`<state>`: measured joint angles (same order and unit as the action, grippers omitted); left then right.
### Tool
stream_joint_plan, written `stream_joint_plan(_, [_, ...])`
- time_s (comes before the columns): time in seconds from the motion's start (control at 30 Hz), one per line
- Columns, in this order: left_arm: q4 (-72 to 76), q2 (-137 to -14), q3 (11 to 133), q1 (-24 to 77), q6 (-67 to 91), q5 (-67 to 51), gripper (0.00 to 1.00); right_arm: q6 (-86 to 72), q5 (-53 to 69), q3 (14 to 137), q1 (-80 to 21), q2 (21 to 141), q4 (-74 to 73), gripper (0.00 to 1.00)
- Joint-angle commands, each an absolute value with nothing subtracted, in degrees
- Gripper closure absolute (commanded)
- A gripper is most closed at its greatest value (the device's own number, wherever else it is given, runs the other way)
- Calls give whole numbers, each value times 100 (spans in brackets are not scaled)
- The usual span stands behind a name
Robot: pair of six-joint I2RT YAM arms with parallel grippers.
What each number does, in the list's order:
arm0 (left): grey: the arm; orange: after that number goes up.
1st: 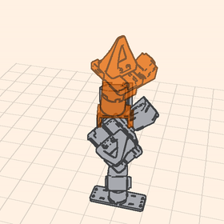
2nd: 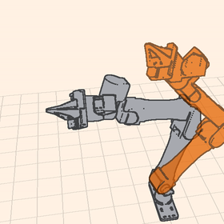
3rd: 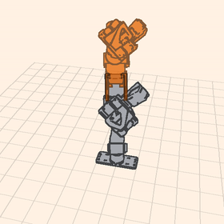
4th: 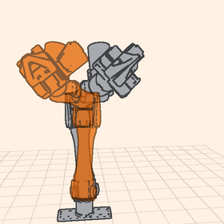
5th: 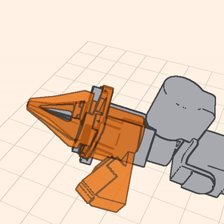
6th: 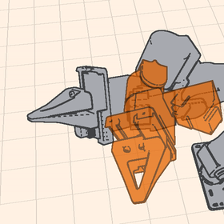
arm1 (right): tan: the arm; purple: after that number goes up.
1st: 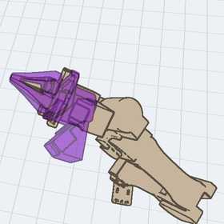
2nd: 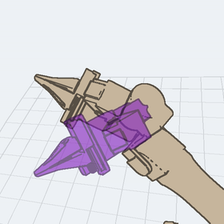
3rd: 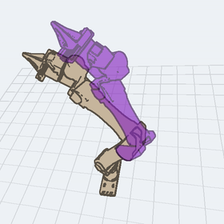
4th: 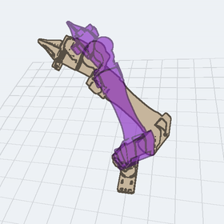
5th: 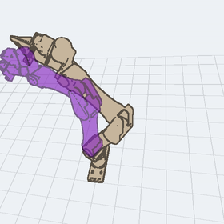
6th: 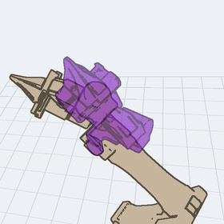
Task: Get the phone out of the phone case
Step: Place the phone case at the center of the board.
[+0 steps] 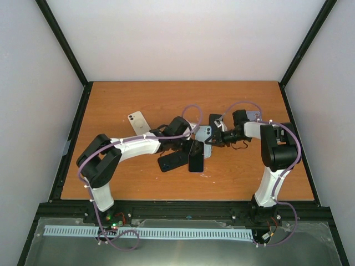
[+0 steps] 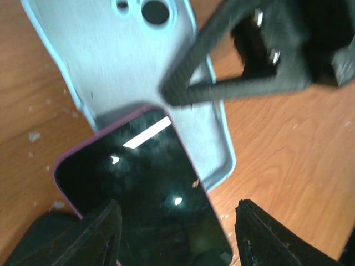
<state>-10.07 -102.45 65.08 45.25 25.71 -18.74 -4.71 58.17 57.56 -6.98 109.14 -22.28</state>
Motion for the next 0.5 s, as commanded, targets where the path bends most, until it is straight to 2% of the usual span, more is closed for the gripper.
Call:
stream_joint_plan(0.0, [-1507, -9898, 6320, 4972, 2030, -740, 43, -294, 5837, 5967, -628, 10833, -2477, 97])
stream_joint_plan(0.33, [-1451, -10139, 6125, 5115, 2036, -866, 40, -20, 5398, 6035, -534, 10440, -2704, 97])
stream_joint_plan(0.47, [-1380, -10140, 6121, 5115, 1973, -880, 39, 194, 5069, 6146, -84, 10000, -2928, 97])
